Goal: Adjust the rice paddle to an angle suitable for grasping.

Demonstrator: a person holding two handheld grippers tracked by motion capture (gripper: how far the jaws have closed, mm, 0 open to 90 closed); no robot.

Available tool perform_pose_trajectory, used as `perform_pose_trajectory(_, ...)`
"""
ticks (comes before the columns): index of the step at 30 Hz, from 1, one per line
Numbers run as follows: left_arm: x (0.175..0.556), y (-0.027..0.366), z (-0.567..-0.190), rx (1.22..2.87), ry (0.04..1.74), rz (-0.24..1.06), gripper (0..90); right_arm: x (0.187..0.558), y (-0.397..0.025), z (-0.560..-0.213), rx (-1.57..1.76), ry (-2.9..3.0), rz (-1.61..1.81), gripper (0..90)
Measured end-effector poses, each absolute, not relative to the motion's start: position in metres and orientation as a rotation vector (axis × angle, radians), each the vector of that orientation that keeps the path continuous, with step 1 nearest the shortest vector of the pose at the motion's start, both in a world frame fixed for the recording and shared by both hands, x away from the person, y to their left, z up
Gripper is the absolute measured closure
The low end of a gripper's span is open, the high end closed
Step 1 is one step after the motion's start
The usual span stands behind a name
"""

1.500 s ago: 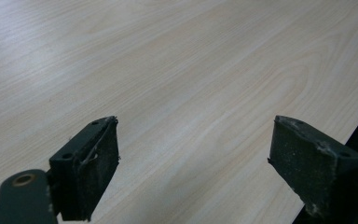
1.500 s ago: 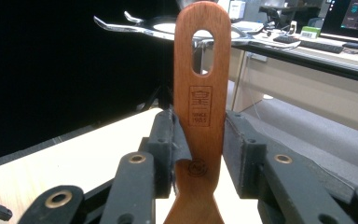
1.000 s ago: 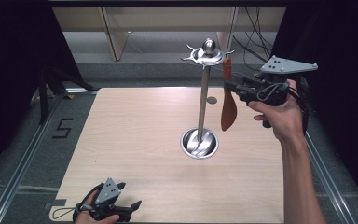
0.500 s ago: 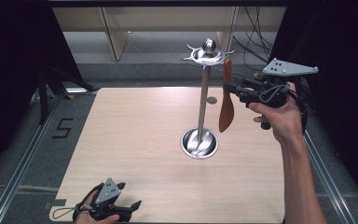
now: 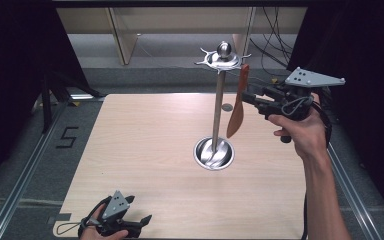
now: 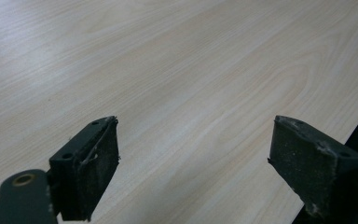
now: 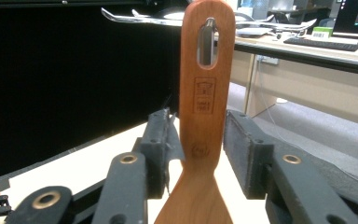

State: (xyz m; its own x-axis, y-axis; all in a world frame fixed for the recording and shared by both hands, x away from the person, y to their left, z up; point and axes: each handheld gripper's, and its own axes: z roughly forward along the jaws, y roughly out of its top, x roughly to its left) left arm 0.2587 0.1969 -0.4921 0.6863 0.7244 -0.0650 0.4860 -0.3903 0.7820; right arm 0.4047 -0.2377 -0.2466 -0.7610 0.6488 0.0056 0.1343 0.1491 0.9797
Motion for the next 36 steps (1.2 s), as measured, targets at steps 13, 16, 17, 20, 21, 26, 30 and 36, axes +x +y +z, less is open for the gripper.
perform_pose_trajectory(13, 0.259, 0.196, -0.493, 2.046, 0.938, 0.366, 15.1, 0.379, -0.247, -0.26, 0.763, 2.006, 1.583, 52.6)
perform_pose_trajectory(16, 0.259, 0.196, -0.493, 2.049, 0.937, 0.369, 15.1, 0.374, -0.251, -0.264, 0.755, 1.991, 1.569, 50.4)
perform_pose_trajectory(17, 0.259, 0.196, -0.493, 2.049, 0.938, 0.367, 15.1, 0.372, -0.251, -0.266, 0.769, 1.981, 1.575, 50.4)
perform_pose_trajectory(20, 0.259, 0.196, -0.493, 2.046, 0.939, 0.368, 15.1, 0.367, -0.255, -0.27, 0.756, 1.975, 1.598, 50.4)
perform_pose_trajectory(21, 0.259, 0.196, -0.493, 2.039, 0.941, 0.364, 15.1, 0.365, -0.256, -0.272, 0.774, 1.966, 1.59, 50.3)
perform_pose_trajectory(26, 0.258, 0.196, -0.493, 2.042, 0.943, 0.364, 15.1, 0.361, -0.257, -0.282, 0.792, 1.96, 1.595, 44.5)
perform_pose_trajectory(30, 0.258, 0.196, -0.493, 2.035, 0.951, 0.362, 15.1, 0.359, -0.257, -0.292, 0.801, 1.959, 1.585, 40.7)
perform_pose_trajectory(36, 0.259, 0.197, -0.493, 2.048, 0.925, 0.376, 15.1, 0.354, -0.259, -0.303, 0.83, 1.955, 1.597, 40.7)
